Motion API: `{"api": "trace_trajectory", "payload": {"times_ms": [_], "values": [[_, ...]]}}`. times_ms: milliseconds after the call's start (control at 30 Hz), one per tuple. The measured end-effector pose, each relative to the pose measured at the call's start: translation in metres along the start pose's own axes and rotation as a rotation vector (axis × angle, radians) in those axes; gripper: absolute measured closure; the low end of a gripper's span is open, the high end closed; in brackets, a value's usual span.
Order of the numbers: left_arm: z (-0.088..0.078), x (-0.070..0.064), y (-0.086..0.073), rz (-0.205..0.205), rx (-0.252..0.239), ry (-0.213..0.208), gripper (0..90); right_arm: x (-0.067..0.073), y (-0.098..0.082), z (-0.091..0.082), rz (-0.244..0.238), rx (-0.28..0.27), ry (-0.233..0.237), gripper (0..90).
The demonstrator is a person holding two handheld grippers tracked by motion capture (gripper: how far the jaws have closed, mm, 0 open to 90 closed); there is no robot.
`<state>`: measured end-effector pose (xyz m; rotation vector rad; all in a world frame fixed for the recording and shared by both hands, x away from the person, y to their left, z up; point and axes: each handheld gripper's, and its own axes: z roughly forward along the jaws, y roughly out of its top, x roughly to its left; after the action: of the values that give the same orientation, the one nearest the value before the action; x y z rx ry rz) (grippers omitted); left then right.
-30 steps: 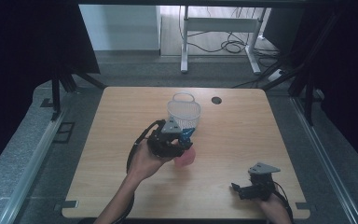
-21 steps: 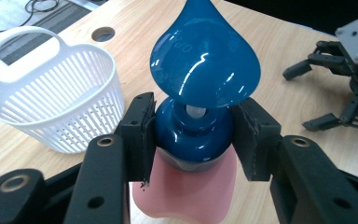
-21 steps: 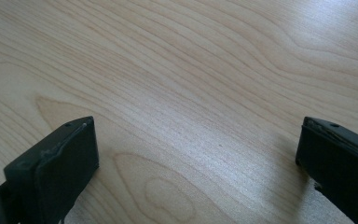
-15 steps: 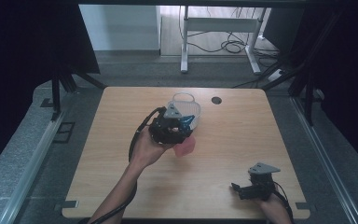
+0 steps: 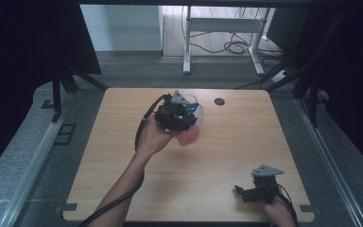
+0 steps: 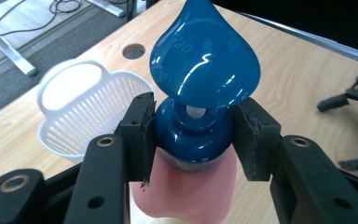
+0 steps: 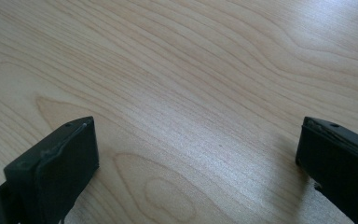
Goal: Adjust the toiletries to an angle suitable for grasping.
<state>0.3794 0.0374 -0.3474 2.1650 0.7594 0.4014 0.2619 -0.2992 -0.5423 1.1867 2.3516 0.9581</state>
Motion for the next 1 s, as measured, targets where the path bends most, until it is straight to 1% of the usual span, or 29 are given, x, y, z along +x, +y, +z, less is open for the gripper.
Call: {"api": "trace_trajectory", "payload": {"times_ms": [133, 200, 300, 367, 433, 533, 633, 667, 700, 733, 767, 833, 933, 1000], "values": [[0.003, 0.004, 0.011, -0.005, 0.000, 0.023, 52.9, 0.000, 0.000, 0.000, 0.006, -0.002, 0.000, 0.0], [0.004, 0.007, 0.016, -0.008, 0.001, 0.034, 52.9, 0.000, 0.000, 0.000, -0.002, -0.003, -0.001, 0.0], [0.008, 0.012, 0.022, -0.020, -0.005, 0.045, 52.9, 0.000, 0.000, 0.000, 0.000, -0.002, 0.001, 0.0], [0.009, 0.015, 0.026, -0.023, 0.000, 0.058, 52.9, 0.000, 0.000, 0.000, 0.001, -0.002, 0.001, 0.0], [0.011, 0.020, 0.029, -0.026, 0.002, 0.070, 52.9, 0.000, 0.000, 0.000, 0.000, -0.002, 0.002, 0.0], [0.015, 0.025, 0.034, -0.041, -0.002, 0.084, 52.9, 0.000, 0.000, 0.000, -0.001, -0.001, 0.002, 0.0], [0.018, 0.030, 0.038, -0.040, -0.003, 0.100, 52.9, 0.000, 0.000, 0.000, -0.002, -0.001, 0.001, 0.0], [0.020, 0.031, 0.039, -0.046, -0.006, 0.105, 53.0, 0.000, 0.000, 0.000, -0.002, -0.001, 0.001, 0.0], [0.021, 0.033, 0.040, -0.042, 0.001, 0.110, 52.9, 0.000, 0.000, 0.000, -0.002, -0.001, 0.001, 0.0], [0.023, 0.034, 0.041, -0.054, -0.009, 0.113, 52.9, 0.000, 0.000, 0.000, -0.002, -0.001, 0.001, 0.0], [0.024, 0.036, 0.043, -0.058, -0.009, 0.118, 52.9, 0.000, 0.000, 0.000, -0.002, -0.001, 0.001, 0.0], [0.025, 0.039, 0.045, -0.054, -0.002, 0.128, 52.9, 0.000, 0.000, 0.000, -0.002, -0.001, 0.001, 0.0], [0.029, 0.040, 0.048, -0.068, -0.012, 0.140, 53.0, 0.000, 0.000, 0.001, -0.002, -0.003, 0.001, 0.0], [0.030, 0.042, 0.051, -0.067, -0.011, 0.147, 52.9, 0.000, 0.000, 0.000, -0.001, -0.003, 0.001, 0.0]]}}
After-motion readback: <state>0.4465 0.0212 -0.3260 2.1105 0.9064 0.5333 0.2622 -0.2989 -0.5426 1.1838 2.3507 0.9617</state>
